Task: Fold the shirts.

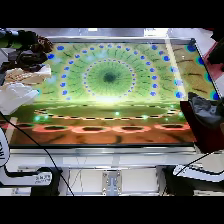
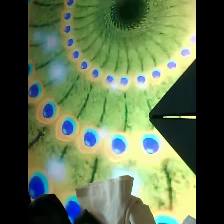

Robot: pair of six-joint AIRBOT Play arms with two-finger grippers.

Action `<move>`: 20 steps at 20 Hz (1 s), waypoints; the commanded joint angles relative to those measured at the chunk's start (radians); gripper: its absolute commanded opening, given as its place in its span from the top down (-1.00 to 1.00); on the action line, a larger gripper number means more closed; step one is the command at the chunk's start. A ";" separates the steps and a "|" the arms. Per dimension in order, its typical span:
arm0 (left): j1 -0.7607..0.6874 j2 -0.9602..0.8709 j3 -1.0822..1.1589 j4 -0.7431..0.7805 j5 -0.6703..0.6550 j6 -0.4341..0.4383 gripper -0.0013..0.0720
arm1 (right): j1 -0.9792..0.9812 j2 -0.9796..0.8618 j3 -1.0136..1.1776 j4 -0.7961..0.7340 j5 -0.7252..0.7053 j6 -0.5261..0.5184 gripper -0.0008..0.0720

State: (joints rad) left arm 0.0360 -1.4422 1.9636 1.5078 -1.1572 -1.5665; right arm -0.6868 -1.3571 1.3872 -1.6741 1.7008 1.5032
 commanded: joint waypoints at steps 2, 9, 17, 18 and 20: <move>0.000 0.000 0.000 -0.069 -0.030 0.001 0.94 | -0.034 0.019 -0.334 -0.156 -0.067 0.005 0.74; 0.000 0.000 0.000 -0.085 -0.031 0.000 0.94 | -0.003 0.178 -0.274 0.081 -0.253 0.022 -0.23; 0.000 0.000 0.000 -0.287 -0.152 -0.011 0.94 | 0.674 0.246 -0.356 1.017 -0.825 -0.472 0.14; 0.000 0.000 0.000 -0.286 -0.171 -0.011 0.94 | 0.770 0.222 -0.371 0.978 -0.850 -0.451 0.14; 0.000 0.000 0.000 -0.285 -0.175 -0.011 0.94 | 0.923 0.161 -0.392 0.896 -0.849 -0.400 0.13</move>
State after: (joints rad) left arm 0.0360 -1.4425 1.9636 1.2503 -1.2873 -1.5753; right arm -0.0032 -1.1450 1.0279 -0.7662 0.9764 1.1057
